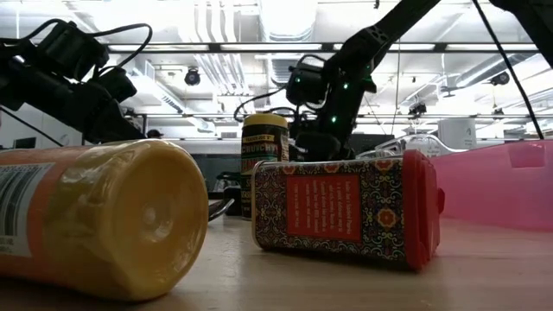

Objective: Pick & Place Food Item
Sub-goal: Put the light blue noodle pack into the top transparent bin

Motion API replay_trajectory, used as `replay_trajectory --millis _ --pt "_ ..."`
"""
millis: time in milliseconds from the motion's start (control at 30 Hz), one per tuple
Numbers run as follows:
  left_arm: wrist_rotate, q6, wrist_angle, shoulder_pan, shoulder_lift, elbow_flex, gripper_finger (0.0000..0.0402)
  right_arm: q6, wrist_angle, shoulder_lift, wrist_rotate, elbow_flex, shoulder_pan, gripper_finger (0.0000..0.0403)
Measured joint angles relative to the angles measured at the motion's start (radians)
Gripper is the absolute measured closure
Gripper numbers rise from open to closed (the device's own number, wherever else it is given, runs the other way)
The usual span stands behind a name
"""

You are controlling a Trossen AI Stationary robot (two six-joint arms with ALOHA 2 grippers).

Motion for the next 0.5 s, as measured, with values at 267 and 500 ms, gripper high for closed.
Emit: replay_trajectory --millis 267,500 --pt "0.000 0.000 -0.003 0.000 0.000 0.000 0.0055 -0.003 0.021 0.029 0.001 -0.002 -0.001 0.0074" --pt "0.000 0.000 -0.003 0.000 0.000 0.000 0.0055 -0.005 0.027 0.030 0.027 -0.001 -0.001 0.0074"
